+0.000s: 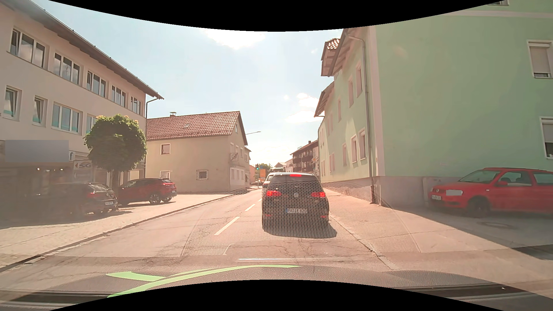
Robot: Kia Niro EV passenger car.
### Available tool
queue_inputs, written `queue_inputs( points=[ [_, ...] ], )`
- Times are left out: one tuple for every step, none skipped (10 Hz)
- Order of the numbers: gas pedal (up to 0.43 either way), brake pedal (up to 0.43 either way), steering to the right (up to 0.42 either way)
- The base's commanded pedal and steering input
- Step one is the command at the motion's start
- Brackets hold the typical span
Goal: Follow the waypoints while adhering to traffic rules and regulations
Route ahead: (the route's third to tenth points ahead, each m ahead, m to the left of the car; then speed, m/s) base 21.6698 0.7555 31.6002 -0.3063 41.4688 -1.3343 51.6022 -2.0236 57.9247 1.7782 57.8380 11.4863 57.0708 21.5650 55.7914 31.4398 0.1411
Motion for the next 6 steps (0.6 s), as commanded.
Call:
queue_inputs(
  points=[
    [0.0,0.0,0.012],
    [0.0,0.0,0.013],
    [0.0,0.0,0.013],
    [0.0,0.0,0.014],
    [0.02,0.0,0.015],
    [0.028,0.0,0.016]
  ],
)
